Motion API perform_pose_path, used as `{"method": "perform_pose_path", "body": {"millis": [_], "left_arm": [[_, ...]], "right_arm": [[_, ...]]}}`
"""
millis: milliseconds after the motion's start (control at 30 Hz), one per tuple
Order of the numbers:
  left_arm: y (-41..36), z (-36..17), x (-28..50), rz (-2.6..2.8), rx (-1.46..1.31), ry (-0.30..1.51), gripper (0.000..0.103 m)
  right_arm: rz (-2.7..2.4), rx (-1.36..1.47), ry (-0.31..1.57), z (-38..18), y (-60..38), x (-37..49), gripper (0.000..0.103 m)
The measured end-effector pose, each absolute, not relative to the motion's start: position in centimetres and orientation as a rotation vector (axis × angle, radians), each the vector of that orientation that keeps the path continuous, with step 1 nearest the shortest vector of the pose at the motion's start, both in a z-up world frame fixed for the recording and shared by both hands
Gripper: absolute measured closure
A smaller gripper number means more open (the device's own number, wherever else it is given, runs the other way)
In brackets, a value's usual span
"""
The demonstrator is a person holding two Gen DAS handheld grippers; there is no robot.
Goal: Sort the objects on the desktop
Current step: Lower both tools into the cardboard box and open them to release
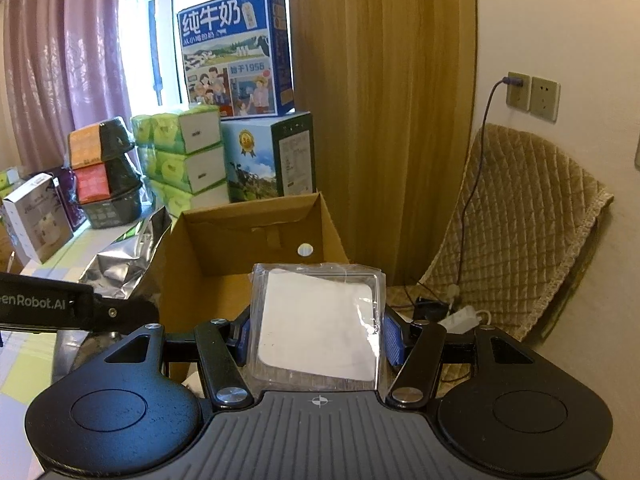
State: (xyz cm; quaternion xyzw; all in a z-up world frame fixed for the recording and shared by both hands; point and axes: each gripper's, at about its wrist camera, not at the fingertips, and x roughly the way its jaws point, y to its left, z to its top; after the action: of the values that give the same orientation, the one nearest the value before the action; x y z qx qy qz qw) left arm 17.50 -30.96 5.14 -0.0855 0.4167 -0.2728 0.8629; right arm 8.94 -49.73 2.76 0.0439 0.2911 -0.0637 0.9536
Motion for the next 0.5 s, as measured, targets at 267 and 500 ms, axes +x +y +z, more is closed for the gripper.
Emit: {"method": "perform_pose_path", "body": {"millis": [267,500], "left_arm": [[-30.7,4.8,19.0,-0.542,-0.181,0.830,0.051],[-28.3,3.9,18.4,-0.505,-0.203,0.834,0.050]], "right_arm": [[-0.120,0.106,0.609,1.5,-50.1,10.6,0.046],[-0.098,0.141,0.619,1.1,-49.5,11.3,0.046]]}}
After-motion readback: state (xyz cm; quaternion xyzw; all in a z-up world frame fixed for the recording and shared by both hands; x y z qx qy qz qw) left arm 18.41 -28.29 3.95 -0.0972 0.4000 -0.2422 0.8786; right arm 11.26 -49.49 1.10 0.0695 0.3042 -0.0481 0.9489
